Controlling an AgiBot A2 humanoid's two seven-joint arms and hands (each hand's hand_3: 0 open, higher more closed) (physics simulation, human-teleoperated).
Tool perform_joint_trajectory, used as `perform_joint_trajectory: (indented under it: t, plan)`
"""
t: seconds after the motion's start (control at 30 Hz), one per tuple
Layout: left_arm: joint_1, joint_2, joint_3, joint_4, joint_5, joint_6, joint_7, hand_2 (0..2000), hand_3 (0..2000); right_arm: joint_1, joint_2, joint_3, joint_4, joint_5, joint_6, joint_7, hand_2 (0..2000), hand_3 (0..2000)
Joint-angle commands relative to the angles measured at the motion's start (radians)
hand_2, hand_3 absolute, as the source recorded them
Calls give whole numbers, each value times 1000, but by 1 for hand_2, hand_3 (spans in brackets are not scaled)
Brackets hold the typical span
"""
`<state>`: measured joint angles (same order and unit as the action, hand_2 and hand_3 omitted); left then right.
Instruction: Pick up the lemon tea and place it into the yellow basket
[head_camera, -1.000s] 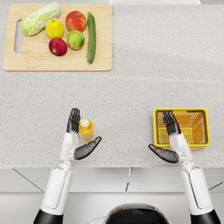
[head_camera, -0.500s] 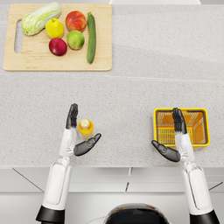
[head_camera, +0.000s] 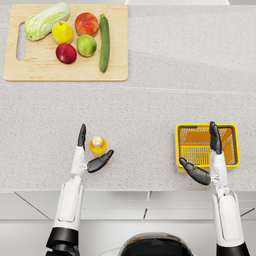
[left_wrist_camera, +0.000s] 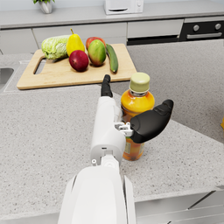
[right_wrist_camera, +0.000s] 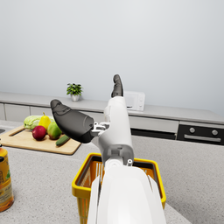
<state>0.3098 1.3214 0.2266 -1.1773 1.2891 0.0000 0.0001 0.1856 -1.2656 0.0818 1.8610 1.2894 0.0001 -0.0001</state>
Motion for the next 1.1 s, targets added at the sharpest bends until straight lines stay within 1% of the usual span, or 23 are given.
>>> perform_joint_trajectory:
  t: [0.03,0.23,0.27,0.3,0.33,0.37,0.43,0.47,0.5,0.57,0.6,0.67,0.73,0.8,0.93,1.0,1.1]
  plan:
    - [58,24,19,137,0,0,0,0,0,8,-5,10,1,0,0,0,0,0]
    - [118,61,31,249,1,-1,0,0,0,17,-22,33,-32,1,0,0,0,0]
    - [139,71,35,286,1,-3,0,0,0,21,-25,31,-37,1,0,0,0,0]
    - [152,77,27,323,0,-3,0,1361,327,20,-27,30,-37,1,0,0,0,0]
    - [161,83,20,354,0,-15,-1,2000,653,21,-30,32,-36,1,0,0,0,0]
    - [172,88,22,385,0,-12,-2,2000,980,21,-32,31,-36,1,0,0,0,0]
    - [158,87,24,368,0,-17,-4,2000,1633,18,-35,27,-30,1,0,0,0,0]
    - [143,83,27,329,1,-6,-6,2000,1960,15,-37,22,-32,1,0,0,0,0]
    - [130,80,21,283,1,-8,-8,2000,2000,17,-39,28,-32,1,0,0,0,0]
    - [78,70,-10,74,1,-32,-5,2000,2000,27,-47,39,-31,1,0,0,0,0]
    - [72,72,-21,-22,2,-41,-3,2000,2000,47,-57,47,-22,1,0,0,0,0]
    - [89,83,-24,-179,2,-55,0,2000,2000,58,-69,105,-46,1,0,0,0,0]
    - [136,109,-6,-290,1,-62,1,2000,2000,79,-86,149,-87,0,0,0,0,0]
    - [174,136,23,-337,1,-69,2,2000,2000,83,-94,178,-102,89,0,0,0,0]
    - [230,187,101,-353,1,-75,1,2000,2000,121,-127,226,-137,256,0,0,0,0]
    - [241,209,163,-386,1,-76,1,2000,2000,143,-146,254,-165,296,0,0,0,0]
    - [248,232,244,-393,1,-78,1,2000,2000,176,-176,299,-221,322,0,0,0,0]
